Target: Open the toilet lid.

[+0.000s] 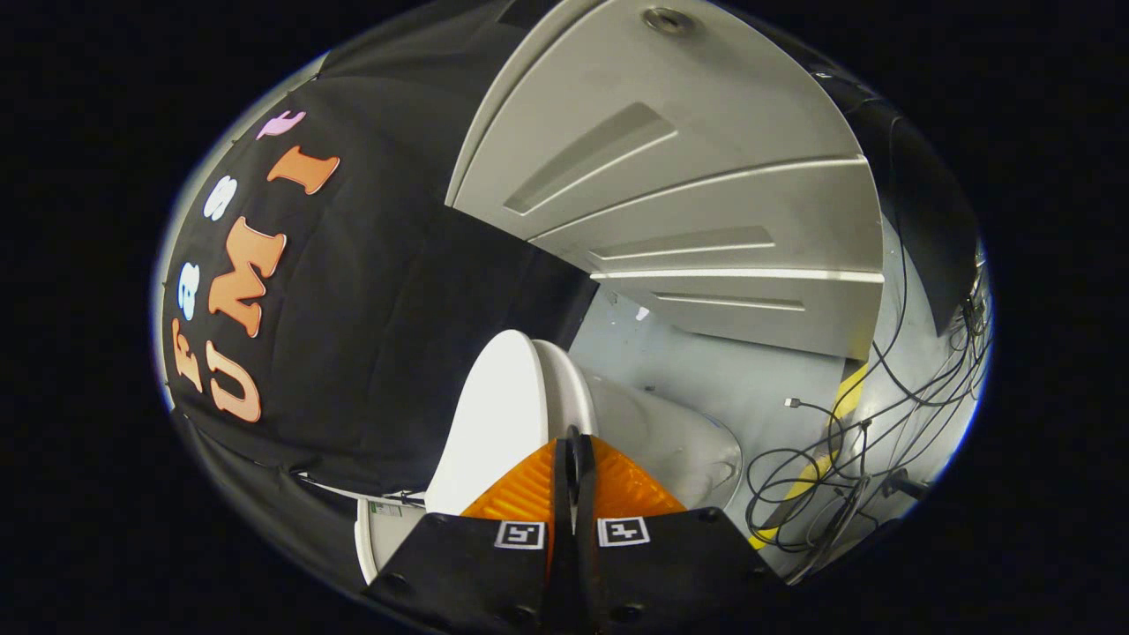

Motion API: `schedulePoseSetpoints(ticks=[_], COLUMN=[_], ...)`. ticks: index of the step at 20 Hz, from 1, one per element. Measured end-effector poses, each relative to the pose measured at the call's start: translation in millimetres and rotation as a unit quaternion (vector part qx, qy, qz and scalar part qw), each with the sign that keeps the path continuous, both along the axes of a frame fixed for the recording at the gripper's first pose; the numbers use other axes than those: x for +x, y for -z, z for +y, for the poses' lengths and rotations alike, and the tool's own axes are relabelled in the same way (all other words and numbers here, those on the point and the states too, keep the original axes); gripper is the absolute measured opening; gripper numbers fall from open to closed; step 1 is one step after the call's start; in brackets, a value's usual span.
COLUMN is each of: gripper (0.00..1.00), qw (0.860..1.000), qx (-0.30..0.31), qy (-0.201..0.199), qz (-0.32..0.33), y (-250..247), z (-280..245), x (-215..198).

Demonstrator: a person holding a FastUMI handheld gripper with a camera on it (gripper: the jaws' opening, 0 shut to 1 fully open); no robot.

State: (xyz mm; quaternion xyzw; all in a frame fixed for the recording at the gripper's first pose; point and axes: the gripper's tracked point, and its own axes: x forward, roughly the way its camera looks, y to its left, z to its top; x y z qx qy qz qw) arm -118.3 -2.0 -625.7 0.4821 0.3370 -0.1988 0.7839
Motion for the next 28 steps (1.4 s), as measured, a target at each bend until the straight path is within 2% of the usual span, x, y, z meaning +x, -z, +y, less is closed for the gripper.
schedulePoseSetpoints(ticks=[6, 10, 13, 20, 28], gripper=[0.08, 0.08, 0.08, 0.08, 0.08], qw=[0.999, 0.995, 0.992, 0.975, 0.968], qx=[-0.041, -0.090, -0.122, -0.196, -0.216], qy=[-0.012, -0.010, -0.028, -0.082, -0.092], qz=[-0.018, -0.027, -0.035, -0.059, -0.087], y=[-33.6, -54.6, -79.5, -151.5, -209.6], z=[4.3, 3.5, 13.5, 55.8, 107.3], x=[14.7, 36.1, 45.2, 65.5, 80.1])
